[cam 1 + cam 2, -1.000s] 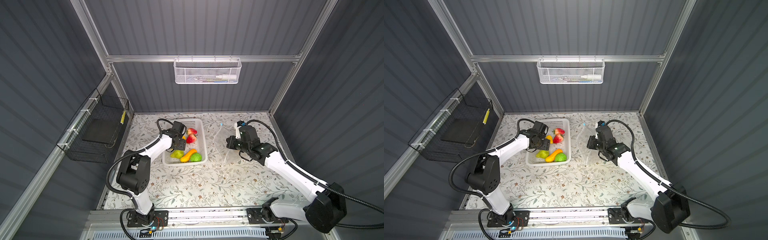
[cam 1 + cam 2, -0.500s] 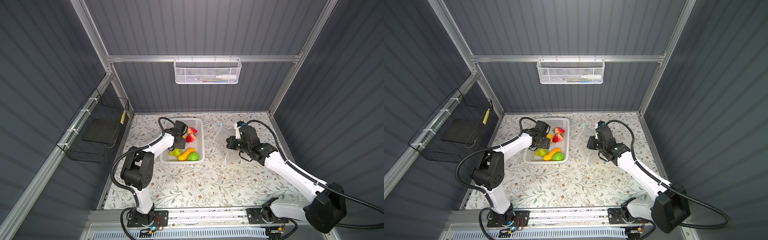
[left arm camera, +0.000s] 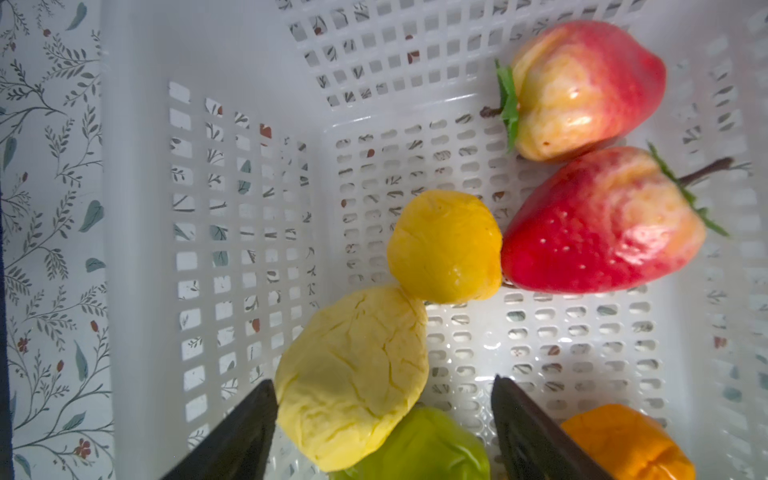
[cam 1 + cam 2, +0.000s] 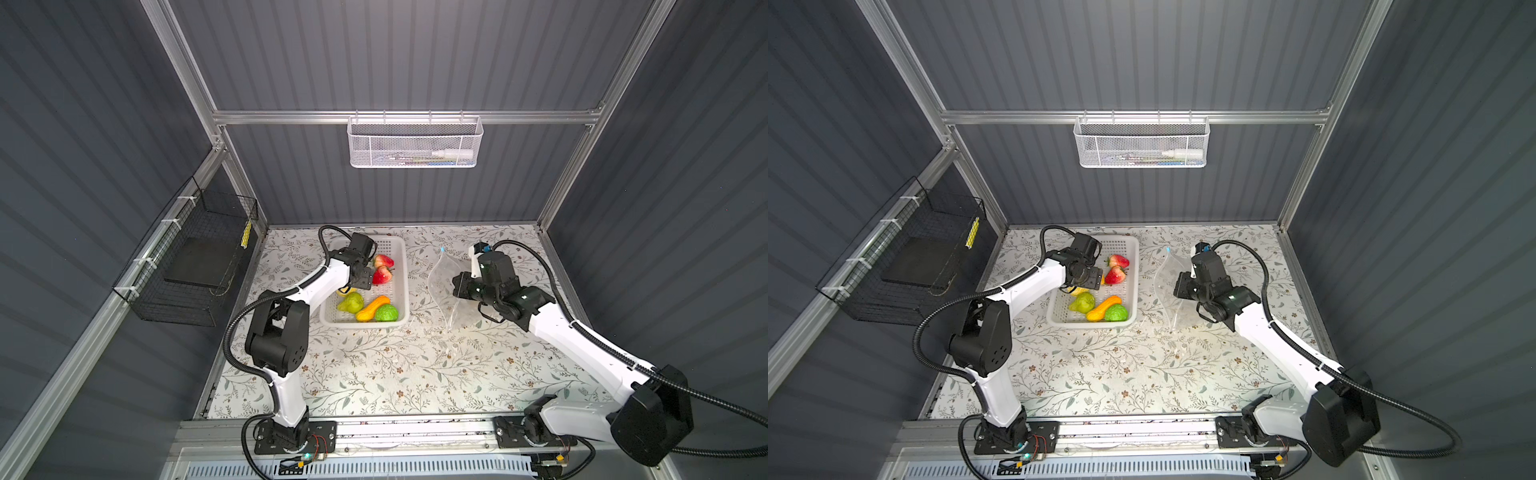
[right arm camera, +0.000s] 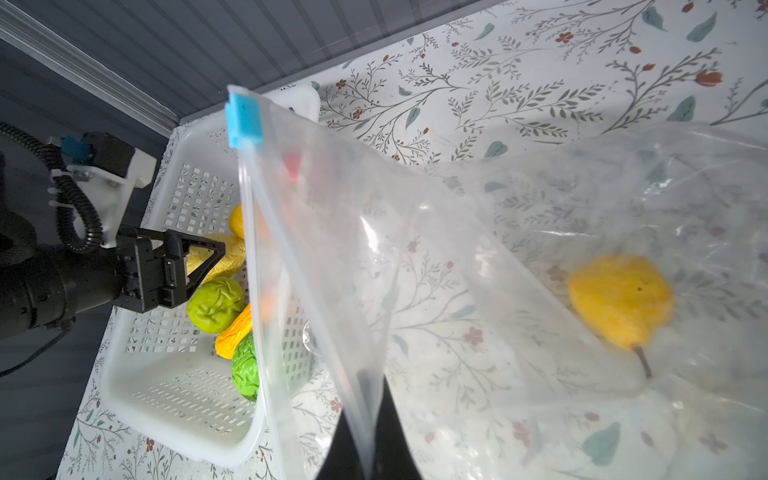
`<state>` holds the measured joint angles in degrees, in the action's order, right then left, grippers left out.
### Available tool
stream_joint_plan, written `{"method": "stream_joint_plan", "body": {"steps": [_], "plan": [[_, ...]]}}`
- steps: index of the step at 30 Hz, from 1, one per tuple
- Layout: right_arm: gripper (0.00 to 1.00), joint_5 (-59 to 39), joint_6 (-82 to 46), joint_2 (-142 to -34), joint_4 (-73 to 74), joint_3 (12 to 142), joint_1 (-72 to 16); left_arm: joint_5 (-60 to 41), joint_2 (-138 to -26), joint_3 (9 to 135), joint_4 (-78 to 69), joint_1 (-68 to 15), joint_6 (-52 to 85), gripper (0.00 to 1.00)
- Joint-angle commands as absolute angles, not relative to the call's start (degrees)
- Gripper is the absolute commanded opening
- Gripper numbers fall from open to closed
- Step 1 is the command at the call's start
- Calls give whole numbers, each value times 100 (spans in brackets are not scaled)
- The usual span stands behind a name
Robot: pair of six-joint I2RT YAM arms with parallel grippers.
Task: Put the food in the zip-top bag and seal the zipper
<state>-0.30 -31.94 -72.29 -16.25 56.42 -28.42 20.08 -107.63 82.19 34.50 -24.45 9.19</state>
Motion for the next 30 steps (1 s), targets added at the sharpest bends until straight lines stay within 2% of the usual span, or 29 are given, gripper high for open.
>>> {"method": "stream_joint_plan", "body": {"steps": [1,7,14,30], "plan": [[0,-17,-3149,-7225,-1584,5599,-2823,2240,-10978,8337,3618,-2360,768,83],[0,35,-3145,-7155,-1618,5557,-2824,2230,-11192,8400,3687,-2320,738,83],[0,37,-3163,-7137,-1612,5528,-2823,1694,-11246,8247,3570,-2320,880,82],[0,48,-3148,-7110,-1614,5541,-2819,1490,-11517,8245,3633,-2312,989,85]]}}
